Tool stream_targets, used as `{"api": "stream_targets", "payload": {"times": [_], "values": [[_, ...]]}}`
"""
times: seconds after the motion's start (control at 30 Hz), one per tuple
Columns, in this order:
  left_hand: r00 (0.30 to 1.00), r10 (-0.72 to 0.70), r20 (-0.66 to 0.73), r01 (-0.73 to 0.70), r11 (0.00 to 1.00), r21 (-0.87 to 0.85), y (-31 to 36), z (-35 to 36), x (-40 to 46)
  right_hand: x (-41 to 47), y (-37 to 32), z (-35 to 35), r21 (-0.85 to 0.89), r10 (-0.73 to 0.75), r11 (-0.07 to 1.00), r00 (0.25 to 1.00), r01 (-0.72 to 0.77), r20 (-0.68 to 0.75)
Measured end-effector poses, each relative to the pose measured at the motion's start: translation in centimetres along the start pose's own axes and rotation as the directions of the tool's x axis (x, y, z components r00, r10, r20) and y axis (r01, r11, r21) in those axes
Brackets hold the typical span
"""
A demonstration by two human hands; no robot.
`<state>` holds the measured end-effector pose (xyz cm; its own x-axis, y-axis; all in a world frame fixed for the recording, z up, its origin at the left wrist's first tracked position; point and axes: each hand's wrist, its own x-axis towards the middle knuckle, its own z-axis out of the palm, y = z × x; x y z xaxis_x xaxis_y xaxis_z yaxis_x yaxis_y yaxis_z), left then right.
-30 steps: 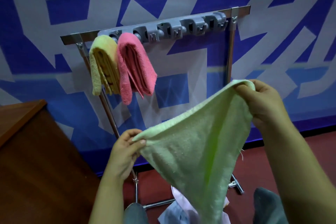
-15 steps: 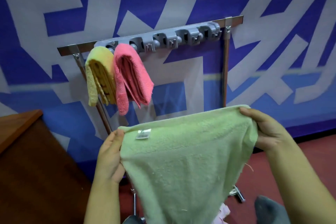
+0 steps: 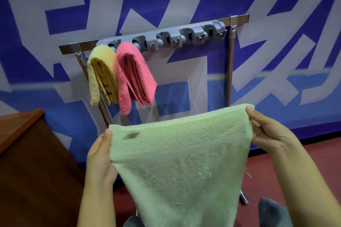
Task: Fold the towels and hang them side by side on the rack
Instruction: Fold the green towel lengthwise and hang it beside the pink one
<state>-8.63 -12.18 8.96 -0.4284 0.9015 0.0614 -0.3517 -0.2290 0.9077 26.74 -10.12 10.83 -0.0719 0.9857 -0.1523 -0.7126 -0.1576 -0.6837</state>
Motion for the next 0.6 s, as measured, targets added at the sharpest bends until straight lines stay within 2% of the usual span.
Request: {"api": "stream_targets", "payload": {"times": [0.17, 0.33, 0.47, 0.6], "values": [[0.980, 0.009, -0.198, -0.012, 1.000, -0.015, 0.1, 1.1, -0.2, 0.9, 0.6, -0.5, -0.146, -0.118, 0.984, 0.984, 0.099, -0.134], [0.959, -0.109, -0.262, 0.109, 0.994, -0.014, -0.8, 1.9, -1.1, 1.2, 2.6, 0.3, -0.085, -0.033, 0.996, 0.961, 0.010, -0.274], [0.964, -0.135, -0.228, 0.139, 0.990, 0.003, -2.1, 3.2, -2.2, 0.9, 4.5, 1.5, -0.157, -0.033, 0.988, 0.965, -0.009, -0.261], [0.988, -0.135, -0.081, 0.138, 0.990, 0.031, -2.2, 5.8, -3.9, -0.1, 6.1, 3.5, -0.340, -0.161, 0.936, 0.968, 0.089, -0.193]]}}
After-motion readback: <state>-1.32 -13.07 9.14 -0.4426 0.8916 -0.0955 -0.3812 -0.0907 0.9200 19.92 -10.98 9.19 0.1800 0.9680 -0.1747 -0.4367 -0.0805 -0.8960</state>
